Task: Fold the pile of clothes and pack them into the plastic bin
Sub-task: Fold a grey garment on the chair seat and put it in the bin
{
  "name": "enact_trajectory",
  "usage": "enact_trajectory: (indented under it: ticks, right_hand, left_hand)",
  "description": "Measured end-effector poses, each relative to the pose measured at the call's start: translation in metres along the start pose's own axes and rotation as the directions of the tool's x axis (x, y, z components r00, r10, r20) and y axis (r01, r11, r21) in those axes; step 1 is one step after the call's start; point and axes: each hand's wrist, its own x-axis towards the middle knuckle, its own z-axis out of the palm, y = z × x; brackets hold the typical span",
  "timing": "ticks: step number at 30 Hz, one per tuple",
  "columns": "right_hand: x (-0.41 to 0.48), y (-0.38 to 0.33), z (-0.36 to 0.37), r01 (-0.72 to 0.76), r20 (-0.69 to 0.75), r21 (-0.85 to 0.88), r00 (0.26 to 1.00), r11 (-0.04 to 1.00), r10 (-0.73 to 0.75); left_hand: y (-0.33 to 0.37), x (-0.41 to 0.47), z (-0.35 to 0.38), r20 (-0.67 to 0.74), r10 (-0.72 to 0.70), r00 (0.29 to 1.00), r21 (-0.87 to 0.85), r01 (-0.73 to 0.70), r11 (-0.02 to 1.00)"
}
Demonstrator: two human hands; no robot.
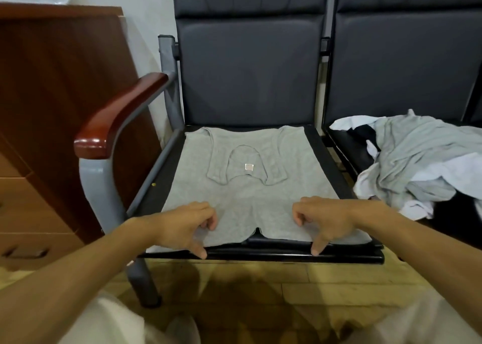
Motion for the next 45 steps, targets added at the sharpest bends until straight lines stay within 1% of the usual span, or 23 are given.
enact_trajectory:
  ticks: [3,5,8,12,14,16,19,21,23,24,26,28,30,32,33,35,36,37,38,40,42,43,45]
  right_hand:
    - [-0.008,-0.001,0.001,0.034,-0.027,-0.01,0.999,0.999,-0.035]
    - [-0.011,0.001,-0.001,0.025,-0.102,-0.086,0.994,0.996,-0.034]
    - [-0.012,0.01,0.0,-0.055,-0.196,-0.143,0.98,0.988,0.026]
    - [-0.01,0.013,-0.002,-0.151,-0.238,-0.061,0.962,0.987,0.133]
    - [-0.013,0.013,-0.004,-0.192,-0.255,0.022,0.948,0.981,0.191]
    - [-0.016,0.016,-0.007,-0.22,-0.311,0.078,0.921,0.972,0.233]
    - [-0.022,0.026,-0.01,-0.25,-0.436,0.108,0.858,0.962,0.271]
    - [-0.025,0.03,-0.01,-0.281,-0.49,0.156,0.81,0.947,0.321]
    - [-0.027,0.032,-0.01,-0.315,-0.524,0.205,0.765,0.927,0.376]
    - [-0.027,0.031,-0.01,-0.327,-0.537,0.223,0.745,0.919,0.395]
    - [-0.025,0.032,-0.01,-0.353,-0.564,0.25,0.704,0.902,0.432]
    - [-0.022,0.032,-0.011,-0.367,-0.583,0.296,0.662,0.882,0.471]
    - [-0.02,0.032,-0.012,-0.347,-0.587,0.364,0.635,0.864,0.502]
    - [-0.019,0.031,-0.013,-0.297,-0.593,0.434,0.616,0.85,0.518]
    - [-0.018,0.03,-0.014,-0.263,-0.6,0.463,0.61,0.847,0.517]
    - [-0.018,0.028,-0.016,-0.167,-0.612,0.494,0.63,0.853,0.478]
    - [-0.02,0.025,-0.017,-0.11,-0.61,0.508,0.654,0.854,0.447]
    - [-0.021,0.022,-0.017,-0.06,-0.602,0.518,0.683,0.853,0.413]
    - [-0.023,0.02,-0.017,-0.016,-0.594,0.517,0.713,0.856,0.372]
    - [-0.027,0.018,-0.017,0.048,-0.549,0.514,0.785,0.856,0.286]
    - [-0.032,0.016,-0.017,0.095,-0.465,0.555,0.859,0.826,0.213]
    - [-0.033,0.017,-0.016,0.114,-0.44,0.572,0.878,0.812,0.187]
    - [-0.035,0.017,-0.017,0.14,-0.44,0.59,0.882,0.795,0.171]
  left_hand:
    - [0.005,-0.002,-0.004,-0.007,-0.035,0.999,0.003,0.035,0.999]
    - [0.007,-0.004,-0.004,-0.05,-0.056,0.997,-0.023,0.055,0.998]
    - [0.005,-0.007,-0.003,-0.15,-0.111,0.982,-0.167,0.085,0.982]
    - [-0.001,-0.007,-0.011,-0.309,-0.233,0.922,-0.279,0.146,0.949]
    - [0.002,-0.008,-0.015,-0.347,-0.283,0.894,-0.325,0.168,0.931]
    - [0.006,-0.011,-0.018,-0.36,-0.306,0.882,-0.351,0.176,0.92]
    - [0.004,-0.02,-0.021,-0.354,-0.292,0.889,-0.323,0.176,0.93]
    - [-0.007,-0.024,-0.021,-0.361,-0.312,0.879,-0.23,0.24,0.943]
    - [-0.017,-0.027,-0.021,-0.391,-0.364,0.845,-0.173,0.321,0.931]
    - [-0.022,-0.029,-0.021,-0.415,-0.399,0.818,-0.18,0.355,0.917]
    - [-0.029,-0.033,-0.022,-0.459,-0.482,0.746,-0.264,0.403,0.876]
    - [-0.032,-0.035,-0.023,-0.463,-0.572,0.677,-0.373,0.437,0.819]
    - [-0.032,-0.037,-0.024,-0.473,-0.624,0.623,-0.463,0.427,0.777]
    - [-0.026,-0.037,-0.025,-0.472,-0.642,0.604,-0.599,0.314,0.737]
    - [-0.021,-0.038,-0.026,-0.456,-0.638,0.62,-0.677,0.224,0.701]
    - [-0.012,-0.04,-0.029,-0.398,-0.614,0.681,-0.788,0.088,0.609]
    - [-0.008,-0.041,-0.03,-0.372,-0.598,0.71,-0.816,0.057,0.575]
    - [-0.006,-0.042,-0.03,-0.36,-0.58,0.73,-0.818,0.052,0.573]
    - [-0.005,-0.044,-0.031,-0.364,-0.567,0.739,-0.799,0.065,0.597]
    - [-0.005,-0.046,-0.03,-0.395,-0.551,0.735,-0.752,0.085,0.654]
    - [-0.004,-0.047,-0.03,-0.424,-0.546,0.723,-0.741,0.07,0.668]
    - [-0.002,-0.047,-0.031,-0.439,-0.541,0.718,-0.74,0.052,0.67]
    - [0.002,-0.048,-0.033,-0.484,-0.532,0.694,-0.739,0.0,0.673]
